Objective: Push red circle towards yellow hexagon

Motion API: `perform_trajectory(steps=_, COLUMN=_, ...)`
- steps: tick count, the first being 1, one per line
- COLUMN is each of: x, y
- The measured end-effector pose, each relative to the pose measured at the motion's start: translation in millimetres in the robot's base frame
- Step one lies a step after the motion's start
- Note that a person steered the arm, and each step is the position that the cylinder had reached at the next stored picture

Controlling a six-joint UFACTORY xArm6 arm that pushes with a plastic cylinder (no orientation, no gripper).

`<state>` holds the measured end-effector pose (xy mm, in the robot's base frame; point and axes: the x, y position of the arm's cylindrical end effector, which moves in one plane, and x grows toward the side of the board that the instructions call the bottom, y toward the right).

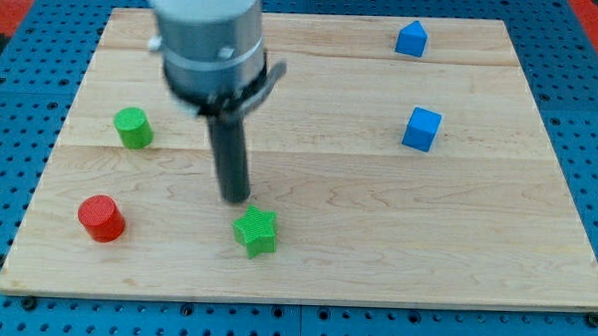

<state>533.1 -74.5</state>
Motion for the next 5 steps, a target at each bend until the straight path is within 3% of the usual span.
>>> perform_trajectory(steps=2, x=76, y=-87)
perform_trajectory(steps=3, x=42, y=-132)
perform_trajectory(steps=4, x=-6, y=-113)
perform_trajectory(steps=5, x=-1, y=-104)
